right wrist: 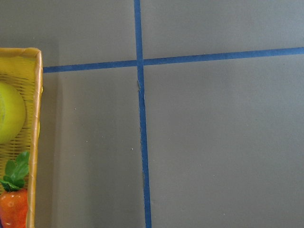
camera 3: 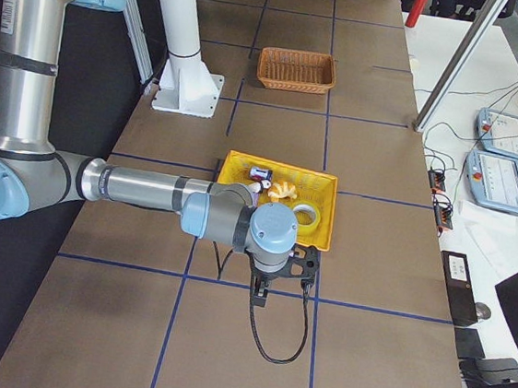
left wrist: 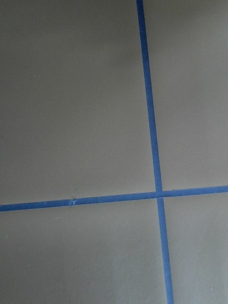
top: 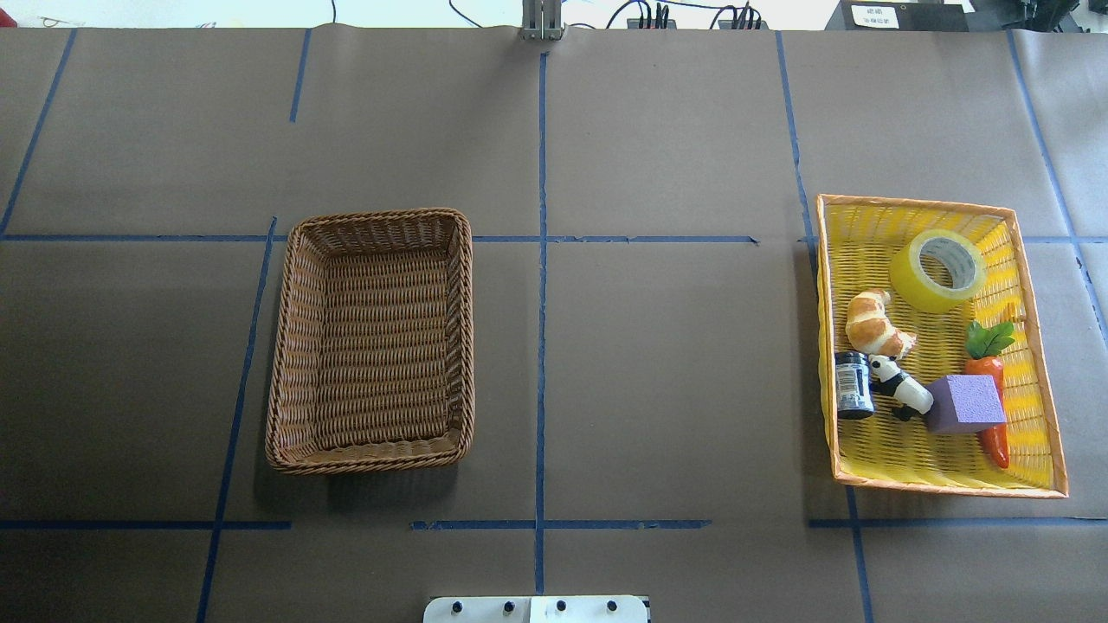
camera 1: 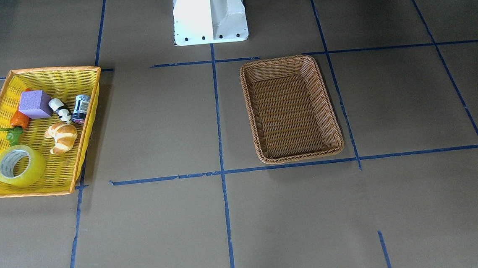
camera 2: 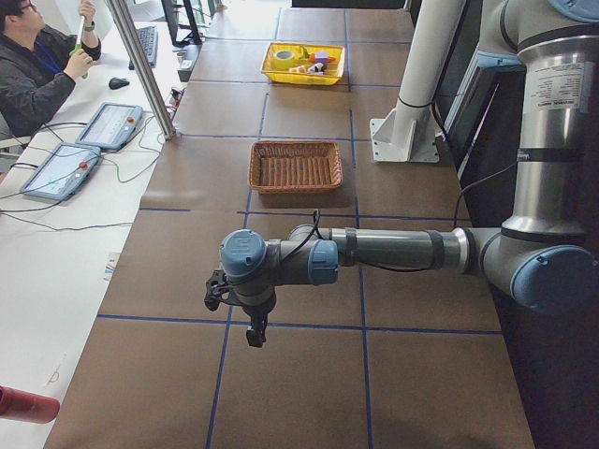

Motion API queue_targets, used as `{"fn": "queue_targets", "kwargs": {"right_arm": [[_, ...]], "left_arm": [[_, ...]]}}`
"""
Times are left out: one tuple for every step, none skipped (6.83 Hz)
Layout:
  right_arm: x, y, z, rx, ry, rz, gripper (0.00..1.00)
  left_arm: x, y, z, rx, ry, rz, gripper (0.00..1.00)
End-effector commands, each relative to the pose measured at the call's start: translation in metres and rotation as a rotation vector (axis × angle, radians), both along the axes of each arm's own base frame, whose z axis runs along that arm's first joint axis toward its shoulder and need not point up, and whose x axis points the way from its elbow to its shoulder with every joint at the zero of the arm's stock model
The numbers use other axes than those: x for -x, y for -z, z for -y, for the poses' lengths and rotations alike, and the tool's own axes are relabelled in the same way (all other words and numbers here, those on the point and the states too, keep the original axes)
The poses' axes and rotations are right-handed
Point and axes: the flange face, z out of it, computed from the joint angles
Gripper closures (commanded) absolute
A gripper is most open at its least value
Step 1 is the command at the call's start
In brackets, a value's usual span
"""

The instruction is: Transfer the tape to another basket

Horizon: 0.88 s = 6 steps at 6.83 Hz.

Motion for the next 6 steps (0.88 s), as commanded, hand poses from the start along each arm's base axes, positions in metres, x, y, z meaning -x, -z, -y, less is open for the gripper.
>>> {"fn": "queue_targets", "kwargs": {"right_arm": [[-0.0004,0.0005,0.0018,-0.006,0.003,-0.003,0.00],[-0.0003,-0.0003,0.0016,0.001,-0.001,-0.002,0.00],[-0.0003,-0.0004,0.0022,0.002,-0.002,-0.001,0.00],[0.0002,0.0010,0.0033,0.005,-0.005,-0.002,0.00],[0.0001,0.0039,0.0050,0.000,-0.007,-0.002,0.00],[-0.0001,0.0054,0.0066,-0.006,-0.006,-0.003,0.00]], "left_arm": [[-0.0001,0.0009,0.0002,-0.002,0.000,-0.001,0.00],[0.0000,0.0015,0.0009,-0.004,0.000,0.000,0.00],[0.0000,0.0015,0.0003,-0.004,0.000,0.000,0.00],[-0.0008,0.0031,0.0012,-0.007,-0.001,-0.001,0.00],[0.0000,0.0023,0.0004,-0.005,0.000,0.000,0.00],[-0.0008,0.0031,0.0012,-0.007,-0.001,-0.001,0.00]]}}
